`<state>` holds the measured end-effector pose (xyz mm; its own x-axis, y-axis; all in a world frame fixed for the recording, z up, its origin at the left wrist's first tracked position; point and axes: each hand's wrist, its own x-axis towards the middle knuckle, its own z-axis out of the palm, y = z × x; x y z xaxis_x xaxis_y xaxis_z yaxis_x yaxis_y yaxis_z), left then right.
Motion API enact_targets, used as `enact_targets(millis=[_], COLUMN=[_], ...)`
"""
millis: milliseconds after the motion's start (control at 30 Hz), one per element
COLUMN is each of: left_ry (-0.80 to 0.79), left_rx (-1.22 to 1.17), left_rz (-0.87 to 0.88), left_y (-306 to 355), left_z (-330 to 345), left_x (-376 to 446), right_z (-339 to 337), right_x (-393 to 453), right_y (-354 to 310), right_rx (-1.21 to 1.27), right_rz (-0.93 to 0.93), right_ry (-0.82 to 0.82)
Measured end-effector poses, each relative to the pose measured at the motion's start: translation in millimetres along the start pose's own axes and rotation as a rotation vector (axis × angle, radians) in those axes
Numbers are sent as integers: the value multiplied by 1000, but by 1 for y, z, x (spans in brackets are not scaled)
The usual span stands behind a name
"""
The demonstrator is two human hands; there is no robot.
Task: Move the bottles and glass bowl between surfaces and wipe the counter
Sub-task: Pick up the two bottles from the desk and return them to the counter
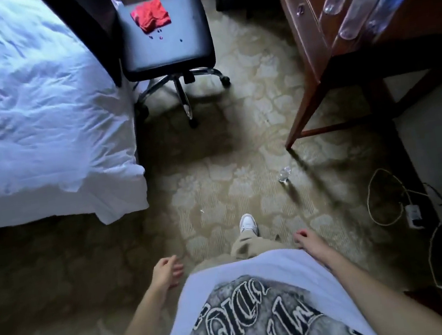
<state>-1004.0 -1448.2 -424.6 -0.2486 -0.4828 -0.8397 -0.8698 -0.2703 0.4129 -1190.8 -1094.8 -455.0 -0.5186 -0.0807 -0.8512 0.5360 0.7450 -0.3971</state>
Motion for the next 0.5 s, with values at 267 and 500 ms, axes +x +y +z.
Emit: enact_targets(millis=[267,500], left_ry=[-25,-105], left_rx=[6,109], left_rz=[-176,34], left_y=[128,398], left_z=[-5,48], left_x=[83,221], right_z=[-98,-148], right_x=[104,163], right_y=[-241,-284], right_rx=[33,225], right_rz=[-211,-16], right_ry=[80,220])
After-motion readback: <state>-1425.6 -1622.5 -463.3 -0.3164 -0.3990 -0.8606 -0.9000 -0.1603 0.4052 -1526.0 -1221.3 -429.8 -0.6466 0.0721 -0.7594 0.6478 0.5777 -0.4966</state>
